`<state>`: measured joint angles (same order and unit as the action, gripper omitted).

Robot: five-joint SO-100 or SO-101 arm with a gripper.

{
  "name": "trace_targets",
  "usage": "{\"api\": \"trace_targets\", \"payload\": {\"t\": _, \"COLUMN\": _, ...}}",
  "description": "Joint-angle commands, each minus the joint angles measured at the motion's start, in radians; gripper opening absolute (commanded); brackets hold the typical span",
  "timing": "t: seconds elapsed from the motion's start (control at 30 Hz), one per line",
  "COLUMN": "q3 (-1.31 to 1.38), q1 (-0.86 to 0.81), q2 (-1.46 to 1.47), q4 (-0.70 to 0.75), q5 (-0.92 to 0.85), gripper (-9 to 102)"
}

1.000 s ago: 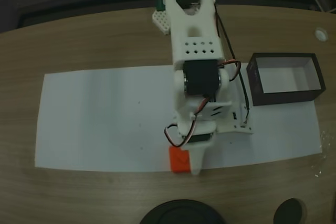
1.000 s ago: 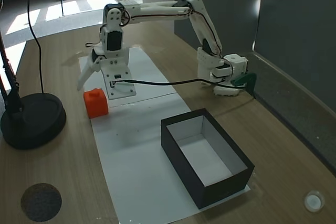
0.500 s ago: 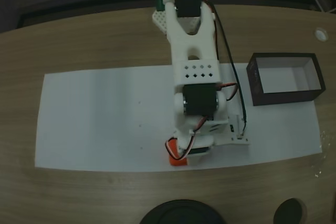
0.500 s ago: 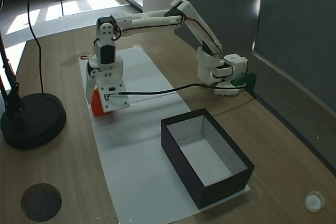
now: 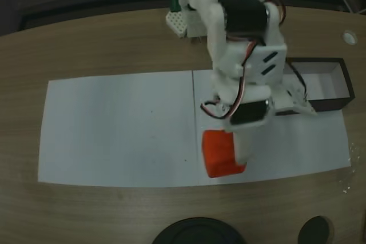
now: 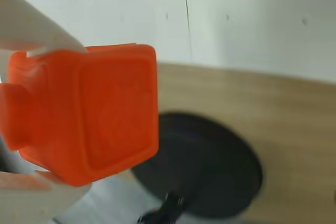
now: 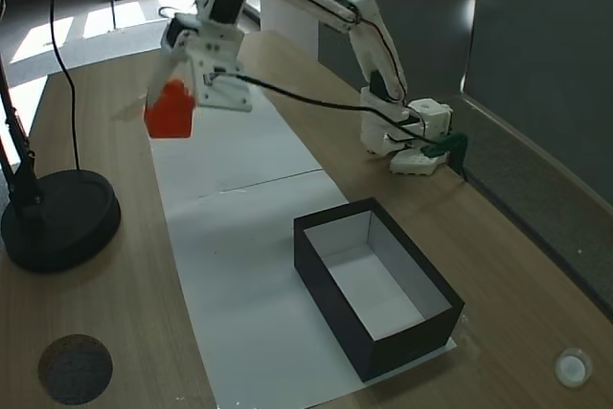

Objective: Grab a orange square and put it in the box.

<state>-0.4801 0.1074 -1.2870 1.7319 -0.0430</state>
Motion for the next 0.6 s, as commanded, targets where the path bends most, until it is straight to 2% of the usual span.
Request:
{"api": "trace_targets", "payload": {"t": 0.0, "q3": 0.025, "q1": 0.092, "q2": -0.342, "q4": 0.003, "q5": 0.002, "gripper": 0}}
{"api": "trace_targets", "payload": {"t": 0.2, "q3": -0.373, "q1": 0.379, "q2": -0.615, "q4": -0.005, "q5": -0.006, "gripper": 0}}
{"api": "trace_targets", "payload": {"t": 0.37, "q3": -0.635, "q1": 0.471, "q2": -0.765, "q4": -0.011, "q5": -0.006, "gripper": 0}}
{"api": "trace_targets", "payload": {"t": 0.57, "q3": -0.805, "q1": 0.537, "q2": -0.838, "q4": -0.032, "q5": -0.008, "gripper": 0}}
